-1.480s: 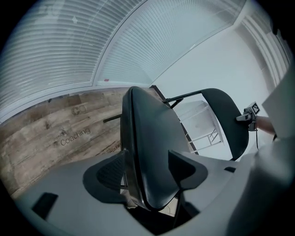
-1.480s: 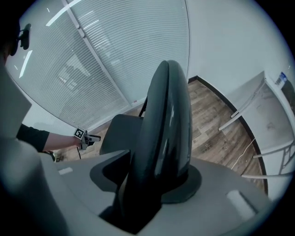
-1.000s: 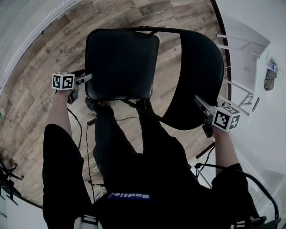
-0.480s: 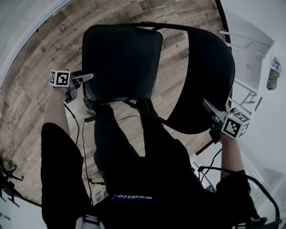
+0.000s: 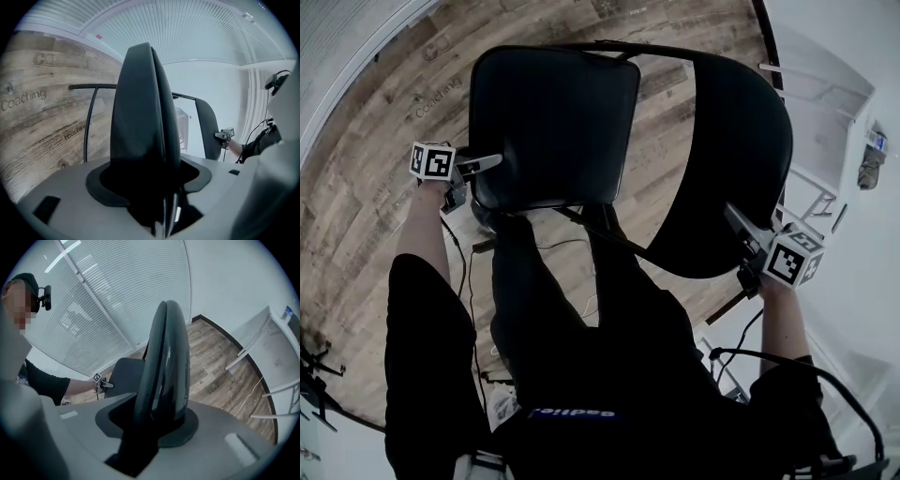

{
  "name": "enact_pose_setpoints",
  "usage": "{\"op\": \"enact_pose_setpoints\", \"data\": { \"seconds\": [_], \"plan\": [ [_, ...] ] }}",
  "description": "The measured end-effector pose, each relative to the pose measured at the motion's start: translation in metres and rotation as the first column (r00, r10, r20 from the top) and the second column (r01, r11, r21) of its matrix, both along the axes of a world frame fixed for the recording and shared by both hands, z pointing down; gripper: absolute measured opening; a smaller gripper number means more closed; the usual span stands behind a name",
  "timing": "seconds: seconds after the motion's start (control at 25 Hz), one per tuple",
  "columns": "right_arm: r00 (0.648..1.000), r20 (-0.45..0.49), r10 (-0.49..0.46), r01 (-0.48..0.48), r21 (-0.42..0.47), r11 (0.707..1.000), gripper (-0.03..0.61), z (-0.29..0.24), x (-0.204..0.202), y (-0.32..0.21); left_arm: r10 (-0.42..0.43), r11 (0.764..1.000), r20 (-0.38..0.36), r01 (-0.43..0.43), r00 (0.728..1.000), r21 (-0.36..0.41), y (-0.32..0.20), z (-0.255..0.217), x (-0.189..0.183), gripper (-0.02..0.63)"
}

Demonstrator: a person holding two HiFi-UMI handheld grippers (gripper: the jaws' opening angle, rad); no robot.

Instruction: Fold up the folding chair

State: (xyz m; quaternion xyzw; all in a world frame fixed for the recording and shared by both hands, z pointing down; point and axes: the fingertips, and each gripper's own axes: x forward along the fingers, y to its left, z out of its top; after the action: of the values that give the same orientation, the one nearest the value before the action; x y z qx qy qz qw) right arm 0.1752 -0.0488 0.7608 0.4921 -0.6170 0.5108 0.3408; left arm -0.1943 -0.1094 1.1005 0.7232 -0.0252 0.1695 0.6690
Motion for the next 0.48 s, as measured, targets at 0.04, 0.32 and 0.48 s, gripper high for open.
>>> {"op": "enact_pose_setpoints", "data": {
  "seconds": [0.04, 0.32, 0.48],
  "plan": [
    [1.000, 0.010, 0.003, -0.003, -0.005, 1.000, 0.118, -0.001, 0.001, 0.000, -0.004, 1.000, 0.008, 0.004, 1.000, -0.007, 0.001, -0.002, 0.001, 0.288],
    [0.998, 0.063, 0.026, -0.026, -0.005, 1.000, 0.075, -0.015, -0.002, -0.002, -0.019, 1.000, 0.061, 0.019, 0.998, 0.001, 0.003, -0.017, 0.010, 0.288],
    [0.998, 0.064, 0.021, -0.021, -0.003, 1.000, 0.064, -0.027, -0.001, -0.002, -0.021, 1.000, 0.098, 0.020, 0.995, 0.005, 0.008, -0.032, 0.019, 0.288]
  ]
}}
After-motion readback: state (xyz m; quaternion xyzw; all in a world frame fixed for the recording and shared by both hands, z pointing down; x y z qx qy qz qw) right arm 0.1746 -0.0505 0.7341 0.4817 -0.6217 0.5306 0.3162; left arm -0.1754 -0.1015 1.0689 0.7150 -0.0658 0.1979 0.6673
